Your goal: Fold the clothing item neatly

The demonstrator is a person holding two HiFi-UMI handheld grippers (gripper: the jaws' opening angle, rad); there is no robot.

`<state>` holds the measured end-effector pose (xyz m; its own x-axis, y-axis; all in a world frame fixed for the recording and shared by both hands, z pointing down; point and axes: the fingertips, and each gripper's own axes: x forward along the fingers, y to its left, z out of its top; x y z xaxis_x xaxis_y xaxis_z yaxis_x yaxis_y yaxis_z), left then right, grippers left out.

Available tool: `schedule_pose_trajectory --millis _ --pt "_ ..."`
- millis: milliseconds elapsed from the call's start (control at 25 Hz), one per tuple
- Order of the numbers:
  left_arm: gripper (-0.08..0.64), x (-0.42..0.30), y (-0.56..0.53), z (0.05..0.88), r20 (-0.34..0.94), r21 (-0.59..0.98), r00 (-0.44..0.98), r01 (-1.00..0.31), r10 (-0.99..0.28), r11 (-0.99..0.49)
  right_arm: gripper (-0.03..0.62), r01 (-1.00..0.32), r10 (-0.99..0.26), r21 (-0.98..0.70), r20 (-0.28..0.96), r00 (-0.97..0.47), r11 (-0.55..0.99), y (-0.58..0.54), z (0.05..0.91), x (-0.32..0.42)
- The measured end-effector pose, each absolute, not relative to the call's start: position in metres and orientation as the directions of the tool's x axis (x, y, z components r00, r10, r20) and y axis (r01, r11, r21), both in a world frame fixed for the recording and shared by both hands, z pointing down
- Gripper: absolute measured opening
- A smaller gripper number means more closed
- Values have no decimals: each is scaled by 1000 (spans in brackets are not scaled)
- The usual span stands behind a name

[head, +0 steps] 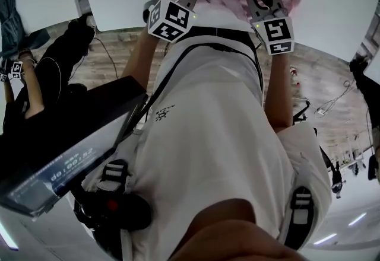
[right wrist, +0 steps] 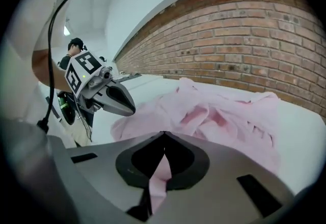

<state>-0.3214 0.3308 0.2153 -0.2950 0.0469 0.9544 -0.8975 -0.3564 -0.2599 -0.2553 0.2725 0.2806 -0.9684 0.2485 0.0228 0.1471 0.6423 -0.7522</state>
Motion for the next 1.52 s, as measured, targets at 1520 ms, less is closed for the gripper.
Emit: schedule_pose_trajectory --millis 1520 --pt "38 -324 381 211 886 -349 -446 -822 126 -451 26 166 169 -34 123 -978 986 183 226 -358"
